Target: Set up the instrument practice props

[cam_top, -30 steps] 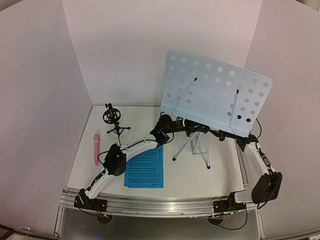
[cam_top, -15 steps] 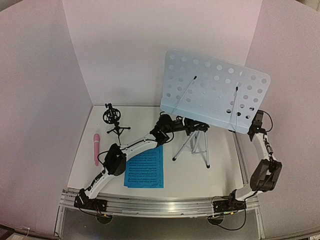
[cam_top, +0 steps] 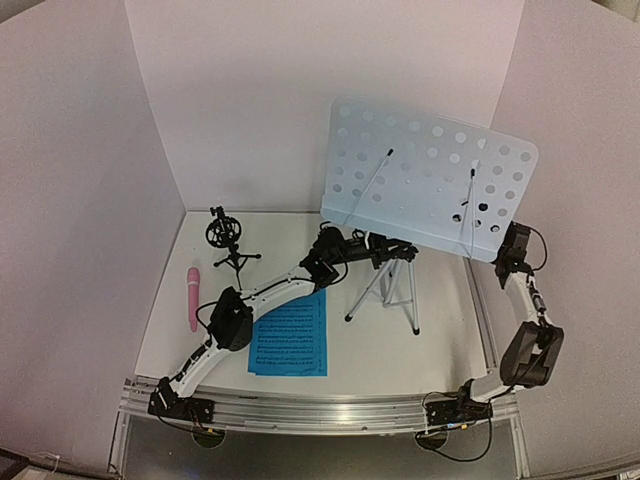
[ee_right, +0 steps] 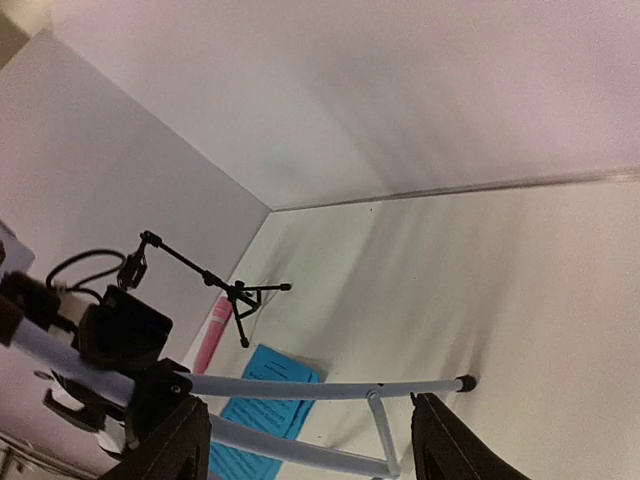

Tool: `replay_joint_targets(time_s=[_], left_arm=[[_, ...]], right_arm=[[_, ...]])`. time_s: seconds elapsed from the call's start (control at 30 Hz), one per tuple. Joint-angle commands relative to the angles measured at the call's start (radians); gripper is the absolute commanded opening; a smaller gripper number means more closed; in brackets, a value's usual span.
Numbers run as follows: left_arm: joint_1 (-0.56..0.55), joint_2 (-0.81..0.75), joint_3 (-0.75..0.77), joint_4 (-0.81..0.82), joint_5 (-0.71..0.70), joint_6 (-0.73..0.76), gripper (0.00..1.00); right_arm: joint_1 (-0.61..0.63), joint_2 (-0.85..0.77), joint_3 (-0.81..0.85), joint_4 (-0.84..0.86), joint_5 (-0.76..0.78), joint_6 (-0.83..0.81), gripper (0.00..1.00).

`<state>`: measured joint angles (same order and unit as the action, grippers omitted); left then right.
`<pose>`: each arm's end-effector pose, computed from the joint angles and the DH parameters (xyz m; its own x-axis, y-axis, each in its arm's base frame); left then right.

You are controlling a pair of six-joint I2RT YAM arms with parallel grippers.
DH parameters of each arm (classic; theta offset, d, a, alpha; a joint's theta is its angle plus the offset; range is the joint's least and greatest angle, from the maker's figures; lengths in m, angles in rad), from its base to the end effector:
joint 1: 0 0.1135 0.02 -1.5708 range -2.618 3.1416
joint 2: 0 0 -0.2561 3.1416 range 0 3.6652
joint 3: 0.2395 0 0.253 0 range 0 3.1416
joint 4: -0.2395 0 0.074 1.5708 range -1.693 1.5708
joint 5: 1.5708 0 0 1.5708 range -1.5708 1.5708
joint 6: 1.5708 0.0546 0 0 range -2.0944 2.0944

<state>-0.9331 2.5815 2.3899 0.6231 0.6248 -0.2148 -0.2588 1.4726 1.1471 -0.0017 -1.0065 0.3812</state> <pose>0.3298 -0.4988 0.3111 0.0369 -0.3403 -0.9396 0.9988 -0.0169 0.0454 0.3450 -0.0436 0.3135 -0.5252 0.3449 -0.7779 -0.4753 0.6394 0.6044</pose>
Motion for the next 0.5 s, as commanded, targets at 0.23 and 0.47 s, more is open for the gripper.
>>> replay_joint_targets(time_s=[0.23,0.47], left_arm=[[0.01,0.038,0.075,-0.016,0.002,-0.009,0.0],[0.009,0.048,0.09,-0.016,0.016,-0.029,0.0]], right_arm=[[0.004,-0.015,-0.15,0.397,-0.349,-0.731,0.69],[0.067,-0.014,-0.171,0.395,-0.316,-1.013,0.66]])
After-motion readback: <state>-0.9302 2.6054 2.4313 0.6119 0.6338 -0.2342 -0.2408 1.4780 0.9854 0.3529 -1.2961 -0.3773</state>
